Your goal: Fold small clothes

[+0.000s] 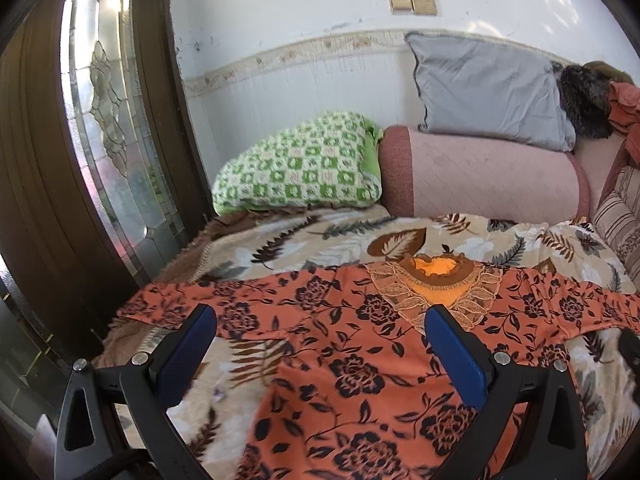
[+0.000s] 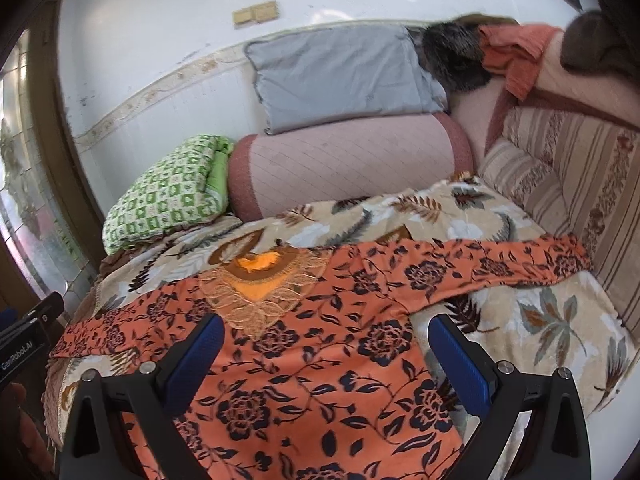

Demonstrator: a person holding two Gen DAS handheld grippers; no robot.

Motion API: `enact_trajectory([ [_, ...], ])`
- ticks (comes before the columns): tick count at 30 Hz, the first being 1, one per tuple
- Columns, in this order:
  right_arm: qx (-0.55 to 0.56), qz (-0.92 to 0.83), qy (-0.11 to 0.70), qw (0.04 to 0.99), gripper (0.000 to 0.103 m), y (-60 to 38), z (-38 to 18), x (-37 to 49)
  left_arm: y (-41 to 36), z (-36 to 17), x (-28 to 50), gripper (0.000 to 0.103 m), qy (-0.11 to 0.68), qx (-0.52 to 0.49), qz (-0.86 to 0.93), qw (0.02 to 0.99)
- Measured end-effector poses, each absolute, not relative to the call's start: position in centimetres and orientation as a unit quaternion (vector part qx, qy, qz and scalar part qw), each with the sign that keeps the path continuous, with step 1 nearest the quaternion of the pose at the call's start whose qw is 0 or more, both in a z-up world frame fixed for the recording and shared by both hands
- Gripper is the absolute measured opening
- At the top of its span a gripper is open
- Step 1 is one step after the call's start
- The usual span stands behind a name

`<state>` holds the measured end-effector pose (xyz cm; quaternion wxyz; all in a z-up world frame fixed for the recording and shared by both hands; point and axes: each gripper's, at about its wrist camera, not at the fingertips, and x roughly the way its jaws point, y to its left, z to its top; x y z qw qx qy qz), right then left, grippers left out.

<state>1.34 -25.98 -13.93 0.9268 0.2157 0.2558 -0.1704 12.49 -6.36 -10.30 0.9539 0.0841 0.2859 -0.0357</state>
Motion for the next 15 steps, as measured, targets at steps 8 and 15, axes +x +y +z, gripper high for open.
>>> enact_trajectory([
  [8, 0.334, -0.201, 0.260, 0.883, 0.103, -39.4, -21.8, 0.4, -10.4, -20.0, 21.3, 0.103, 0.404, 0.004, -0.067, 0.912],
  [15, 0.535, -0.204, 0.217, 0.791, 0.085, -54.0, -30.9, -1.6, -11.1, -25.5, 23.0, 0.103, 0.415, 0.014, -0.061, 0.908],
])
